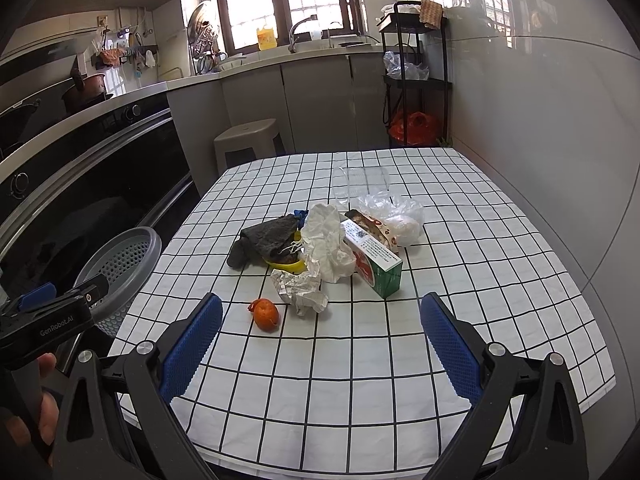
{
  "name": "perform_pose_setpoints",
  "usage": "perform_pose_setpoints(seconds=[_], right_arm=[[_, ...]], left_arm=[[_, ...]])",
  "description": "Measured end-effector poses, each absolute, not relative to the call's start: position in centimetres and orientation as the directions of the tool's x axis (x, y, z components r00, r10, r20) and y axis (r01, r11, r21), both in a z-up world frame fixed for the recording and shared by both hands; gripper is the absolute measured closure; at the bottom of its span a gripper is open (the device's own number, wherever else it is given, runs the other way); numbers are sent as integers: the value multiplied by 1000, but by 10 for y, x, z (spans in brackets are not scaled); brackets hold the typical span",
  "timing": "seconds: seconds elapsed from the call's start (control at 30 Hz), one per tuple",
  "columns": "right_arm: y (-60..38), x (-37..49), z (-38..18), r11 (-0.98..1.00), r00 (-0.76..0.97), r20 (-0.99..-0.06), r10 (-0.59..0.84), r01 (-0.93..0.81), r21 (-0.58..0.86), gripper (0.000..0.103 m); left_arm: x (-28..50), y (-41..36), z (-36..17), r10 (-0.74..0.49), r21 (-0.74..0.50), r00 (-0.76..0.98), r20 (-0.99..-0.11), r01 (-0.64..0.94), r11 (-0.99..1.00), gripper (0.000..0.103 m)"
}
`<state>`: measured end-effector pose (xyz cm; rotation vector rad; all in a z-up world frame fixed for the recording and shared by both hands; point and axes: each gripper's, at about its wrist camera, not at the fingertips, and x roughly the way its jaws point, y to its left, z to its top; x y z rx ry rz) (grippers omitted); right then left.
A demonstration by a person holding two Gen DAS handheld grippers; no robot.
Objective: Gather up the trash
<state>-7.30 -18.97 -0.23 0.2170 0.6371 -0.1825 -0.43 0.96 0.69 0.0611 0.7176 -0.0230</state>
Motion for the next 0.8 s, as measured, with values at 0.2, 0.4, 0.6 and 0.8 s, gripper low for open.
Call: perform_pose_setpoints(seconds=[0.2, 0.4, 0.6, 0.8], right_arm=[[-190, -72, -2, 962, 790, -606, -99, 232, 145, 8], [-189, -71, -2, 963, 790, -606, -97, 228, 143, 8], [-188, -71, -3, 963, 791, -604, -98, 228, 142, 8], [-188, -70, -2, 964, 791, -604, -93, 223, 144, 8]], left_arm=[[-4, 10, 7, -1, 48, 752, -659, 43, 998, 6], [-4, 10, 7, -1, 48, 752, -660, 43, 998, 6], [-4, 10, 7, -2, 47, 750, -661, 45, 998, 6], [-3, 9, 6, -3, 47, 750, -662, 45, 998, 6]])
